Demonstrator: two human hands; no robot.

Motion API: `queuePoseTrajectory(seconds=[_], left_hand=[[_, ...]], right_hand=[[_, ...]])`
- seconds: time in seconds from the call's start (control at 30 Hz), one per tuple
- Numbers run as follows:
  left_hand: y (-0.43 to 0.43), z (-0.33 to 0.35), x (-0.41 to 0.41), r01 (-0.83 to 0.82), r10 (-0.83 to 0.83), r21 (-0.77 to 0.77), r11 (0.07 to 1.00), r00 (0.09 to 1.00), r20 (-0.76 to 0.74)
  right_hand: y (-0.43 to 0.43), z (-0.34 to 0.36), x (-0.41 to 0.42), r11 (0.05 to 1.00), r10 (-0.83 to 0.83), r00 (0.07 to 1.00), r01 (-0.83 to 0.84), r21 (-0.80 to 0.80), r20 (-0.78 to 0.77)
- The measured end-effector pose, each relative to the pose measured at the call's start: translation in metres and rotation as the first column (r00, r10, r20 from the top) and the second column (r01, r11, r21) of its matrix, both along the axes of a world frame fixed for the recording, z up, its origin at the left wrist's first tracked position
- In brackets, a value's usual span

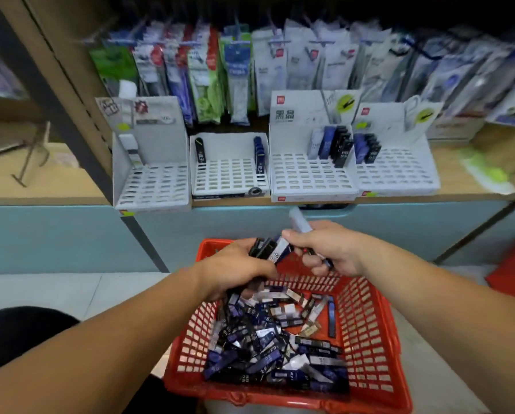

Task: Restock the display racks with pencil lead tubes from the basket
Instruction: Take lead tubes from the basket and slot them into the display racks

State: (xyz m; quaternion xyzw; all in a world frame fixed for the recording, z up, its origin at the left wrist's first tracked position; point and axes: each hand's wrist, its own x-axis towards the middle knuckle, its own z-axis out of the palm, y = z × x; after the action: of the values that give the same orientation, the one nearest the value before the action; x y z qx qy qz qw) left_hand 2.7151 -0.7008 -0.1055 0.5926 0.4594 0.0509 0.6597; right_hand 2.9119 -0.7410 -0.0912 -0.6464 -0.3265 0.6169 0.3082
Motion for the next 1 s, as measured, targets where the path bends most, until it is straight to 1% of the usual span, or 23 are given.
queuePoseTrajectory(seconds=[0.07, 0.17, 0.27, 0.33, 0.4, 0.5, 0.57, 0.63, 0.73, 0.8, 0.87, 1.0], left_hand=[[0.001, 0.02, 0.003, 0.034, -0.034, 0.042, 0.999, 0.999, 0.006], [0.004, 0.043, 0.006, 0.061, -0.064, 0.097, 0.993, 0.998, 0.024], [0.012, 0.06, 0.008, 0.067, -0.071, 0.102, 0.993, 0.997, 0.036], [0.022, 0.066, 0.006, 0.017, -0.021, 0.05, 0.999, 0.997, 0.076], [0.033, 0.071, 0.007, -0.051, 0.049, 0.012, 0.999, 0.992, 0.119], [0.049, 0.073, 0.019, -0.198, 0.189, 0.037, 0.98, 0.969, 0.159], [0.057, 0.072, 0.033, -0.283, 0.26, 0.083, 0.956, 0.942, 0.211], [0.061, 0.07, 0.048, -0.313, 0.273, 0.111, 0.943, 0.922, 0.275], [0.059, 0.068, 0.067, -0.251, 0.196, 0.184, 0.95, 0.943, 0.27], [0.057, 0.067, 0.077, -0.206, 0.153, 0.226, 0.952, 0.96, 0.233], [0.058, 0.066, 0.084, -0.189, 0.14, 0.204, 0.961, 0.962, 0.235], [0.062, 0.067, 0.09, -0.191, 0.16, 0.082, 0.978, 0.945, 0.286]], right_hand=[[0.004, 0.026, -0.009, 0.998, 0.004, 1.0, -0.002, 0.068, -0.023], [0.007, 0.056, -0.017, 0.988, 0.046, 0.999, -0.044, 0.147, -0.006], [0.01, 0.075, -0.009, 0.983, 0.068, 0.996, -0.078, 0.169, 0.064], [0.011, 0.081, 0.002, 0.983, 0.076, 0.987, -0.098, 0.155, 0.14], [0.009, 0.08, 0.016, 0.984, 0.083, 0.981, -0.109, 0.141, 0.174], [0.009, 0.074, 0.032, 0.975, 0.17, 0.952, -0.2, 0.097, 0.254], [0.013, 0.072, 0.039, 0.958, 0.24, 0.896, -0.281, 0.058, 0.372], [0.018, 0.069, 0.044, 0.937, 0.266, 0.813, -0.345, 0.061, 0.519], [0.026, 0.06, 0.049, 0.901, 0.245, 0.685, -0.422, 0.1, 0.686], [0.032, 0.054, 0.052, 0.883, 0.211, 0.65, -0.448, 0.144, 0.73], [0.036, 0.052, 0.057, 0.878, 0.16, 0.652, -0.436, 0.195, 0.741], [0.04, 0.054, 0.064, 0.893, 0.068, 0.692, -0.363, 0.265, 0.718]])
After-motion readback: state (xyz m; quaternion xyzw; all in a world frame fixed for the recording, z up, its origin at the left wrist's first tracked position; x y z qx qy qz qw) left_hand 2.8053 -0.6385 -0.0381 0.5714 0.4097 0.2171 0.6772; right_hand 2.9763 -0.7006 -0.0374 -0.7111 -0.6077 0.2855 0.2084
